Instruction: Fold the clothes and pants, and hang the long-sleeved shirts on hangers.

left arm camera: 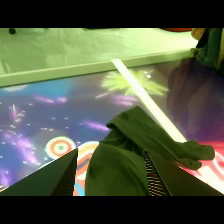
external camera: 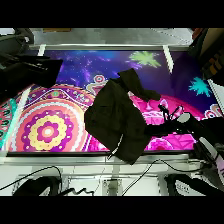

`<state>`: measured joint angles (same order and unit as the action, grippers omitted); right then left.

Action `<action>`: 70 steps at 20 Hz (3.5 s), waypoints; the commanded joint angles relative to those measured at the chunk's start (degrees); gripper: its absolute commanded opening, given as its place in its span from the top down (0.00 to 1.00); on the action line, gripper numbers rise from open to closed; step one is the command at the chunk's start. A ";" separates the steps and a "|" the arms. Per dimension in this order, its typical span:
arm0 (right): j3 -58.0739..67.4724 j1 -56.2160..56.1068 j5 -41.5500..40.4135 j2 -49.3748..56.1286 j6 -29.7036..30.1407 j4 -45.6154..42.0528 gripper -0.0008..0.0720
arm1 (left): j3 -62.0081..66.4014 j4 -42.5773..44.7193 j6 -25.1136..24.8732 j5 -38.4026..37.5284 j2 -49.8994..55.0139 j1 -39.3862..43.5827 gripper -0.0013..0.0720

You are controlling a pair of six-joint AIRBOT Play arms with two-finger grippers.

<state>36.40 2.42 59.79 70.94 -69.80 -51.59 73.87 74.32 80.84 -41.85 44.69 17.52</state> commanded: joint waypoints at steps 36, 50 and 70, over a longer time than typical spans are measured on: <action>37.70 0.11 -3.72 4.85 10.36 8.24 0.94 | 3.69 -19.08 10.01 0.42 50.71 37.22 0.21; 37.70 0.11 -7.63 4.85 10.49 4.15 0.94 | 22.95 13.57 5.27 -3.39 63.87 47.74 0.21; 37.70 0.11 -9.88 4.83 10.47 1.31 0.94 | 22.95 12.28 5.31 6.29 70.01 52.48 0.33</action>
<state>74.04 2.52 50.04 75.79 -59.31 -50.15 96.79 86.65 86.15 -36.16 114.15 69.95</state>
